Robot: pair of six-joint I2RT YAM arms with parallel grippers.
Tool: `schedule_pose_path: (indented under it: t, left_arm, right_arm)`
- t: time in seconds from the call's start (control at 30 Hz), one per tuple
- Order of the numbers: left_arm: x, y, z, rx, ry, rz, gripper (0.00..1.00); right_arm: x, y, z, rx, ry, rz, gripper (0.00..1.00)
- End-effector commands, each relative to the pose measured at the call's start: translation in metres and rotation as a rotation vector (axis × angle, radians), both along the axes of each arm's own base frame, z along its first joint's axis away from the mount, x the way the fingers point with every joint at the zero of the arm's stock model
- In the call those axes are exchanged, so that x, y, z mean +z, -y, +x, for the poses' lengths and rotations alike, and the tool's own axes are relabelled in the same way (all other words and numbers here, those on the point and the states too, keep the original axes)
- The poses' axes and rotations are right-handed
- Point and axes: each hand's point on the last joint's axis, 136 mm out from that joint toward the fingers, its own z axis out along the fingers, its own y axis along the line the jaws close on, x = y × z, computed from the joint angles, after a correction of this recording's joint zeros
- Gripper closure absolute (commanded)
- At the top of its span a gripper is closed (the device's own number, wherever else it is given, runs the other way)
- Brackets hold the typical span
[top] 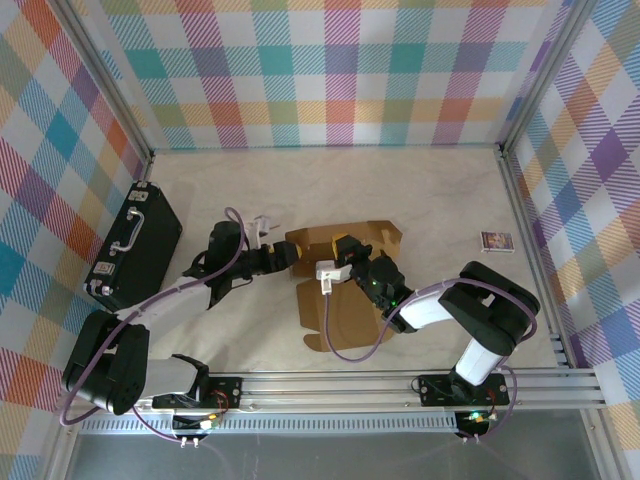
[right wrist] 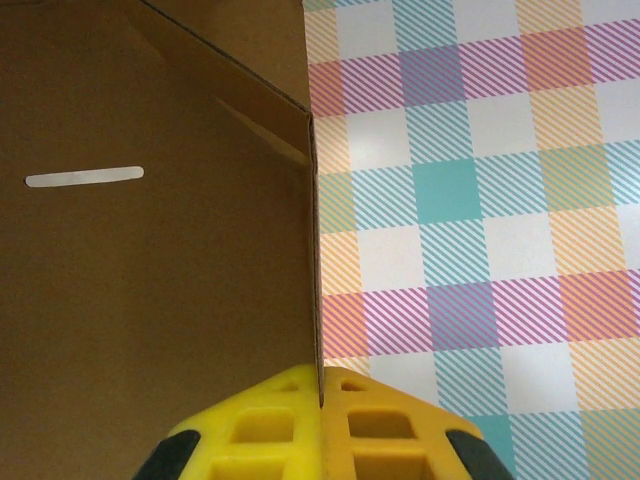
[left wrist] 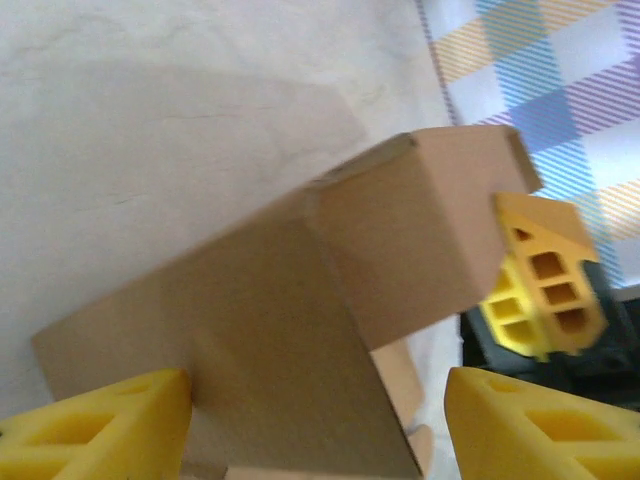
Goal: Fold the paper box
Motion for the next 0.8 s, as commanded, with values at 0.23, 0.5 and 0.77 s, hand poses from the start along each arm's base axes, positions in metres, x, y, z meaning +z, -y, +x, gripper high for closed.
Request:
schedule_pose_path:
  t: [0.23,0.5,0.77]
  left_arm:
    - [0.015,0.039,-0.020,-0.246,0.058,-0.135,0.34]
    - [0.025,0.002,-0.017,-0.096,0.174,0.111,0.21]
    - [0.035,-0.073,0.017,0.314,0.187,0.306,0.15]
  right_arm:
    - [-0.001,-0.005,0.002,0.001,-0.043,0.028,1.00]
    - [-0.006,-0.002,0.004,-0.013,-0.047,0.020,1.00]
    - [-0.005,-0.003,0.005,-0.014,-0.043,0.017,1.00]
